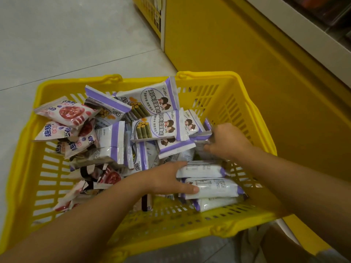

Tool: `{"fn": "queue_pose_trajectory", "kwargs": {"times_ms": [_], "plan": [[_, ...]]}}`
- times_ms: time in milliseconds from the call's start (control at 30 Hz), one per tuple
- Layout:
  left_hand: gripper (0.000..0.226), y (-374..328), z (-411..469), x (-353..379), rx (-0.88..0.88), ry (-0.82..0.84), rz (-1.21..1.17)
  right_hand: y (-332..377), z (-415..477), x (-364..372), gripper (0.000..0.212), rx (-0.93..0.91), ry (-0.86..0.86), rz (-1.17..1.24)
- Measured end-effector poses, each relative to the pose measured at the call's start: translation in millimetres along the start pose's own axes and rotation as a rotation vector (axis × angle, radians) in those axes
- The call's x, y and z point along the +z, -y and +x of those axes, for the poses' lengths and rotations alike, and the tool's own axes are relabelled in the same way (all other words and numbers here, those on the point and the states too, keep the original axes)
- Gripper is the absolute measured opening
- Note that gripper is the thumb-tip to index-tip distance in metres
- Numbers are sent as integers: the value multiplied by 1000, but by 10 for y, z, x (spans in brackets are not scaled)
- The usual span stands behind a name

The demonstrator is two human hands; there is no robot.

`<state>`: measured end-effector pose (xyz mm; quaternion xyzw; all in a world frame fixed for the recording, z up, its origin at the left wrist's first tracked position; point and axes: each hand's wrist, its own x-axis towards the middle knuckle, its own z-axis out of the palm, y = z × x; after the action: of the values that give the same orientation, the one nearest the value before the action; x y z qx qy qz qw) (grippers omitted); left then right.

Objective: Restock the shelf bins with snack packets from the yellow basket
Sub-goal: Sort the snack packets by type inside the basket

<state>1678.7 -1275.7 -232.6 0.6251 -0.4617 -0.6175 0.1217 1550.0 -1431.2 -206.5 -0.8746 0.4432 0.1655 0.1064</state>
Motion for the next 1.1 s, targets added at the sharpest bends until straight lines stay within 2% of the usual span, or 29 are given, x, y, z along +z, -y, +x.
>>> {"fn": "queue_pose_trajectory", "kwargs": {"times_ms": [133, 233, 300, 433, 500, 567, 633, 733, 833, 900, 933, 1000, 1067, 1100], "plan": [[93, -8, -9, 7, -18, -19, 80, -47, -118, -38, 41, -60, -110, -30], [93, -14, -2, 18, -20, -28, 71, -114, -195, -104, 32, -134, -212, -44], [92, -13, 1, 23, -19, -36, 64, -143, -265, -155, 35, -163, -254, 9], [89, -36, 9, 38, 2, -49, 55, -173, -313, -259, 48, -237, -498, -151], [87, -36, 18, 51, 6, -54, 44, -193, -263, -336, 51, -210, -525, -215], [88, -37, 24, 64, 0, -59, 45, -186, -220, -347, 57, -179, -457, -357], [89, -18, 32, 80, 3, -57, 28, -137, -210, -286, 63, -194, -318, -509], [90, 23, 42, 107, 0, -45, -13, -109, -255, -166, 54, -232, -135, -644], [90, 42, 60, 134, 21, -41, -126, -101, -230, -226, 37, -250, -186, -585], [89, 33, 61, 139, 49, -47, -206, -57, -187, -276, 30, -335, -252, -500], [89, 25, 59, 138, 57, -43, -219, -30, -168, -278, 30, -390, -233, -446], [89, 22, 58, 136, 42, -26, -148, 35, -147, -259, 32, -468, -38, -400], [89, 16, 46, 128, 13, -18, -48, 55, -144, -226, 33, -451, 182, -457], [87, 0, 33, 116, 15, -18, -34, 47, -148, -230, 31, -432, 221, -452]]}}
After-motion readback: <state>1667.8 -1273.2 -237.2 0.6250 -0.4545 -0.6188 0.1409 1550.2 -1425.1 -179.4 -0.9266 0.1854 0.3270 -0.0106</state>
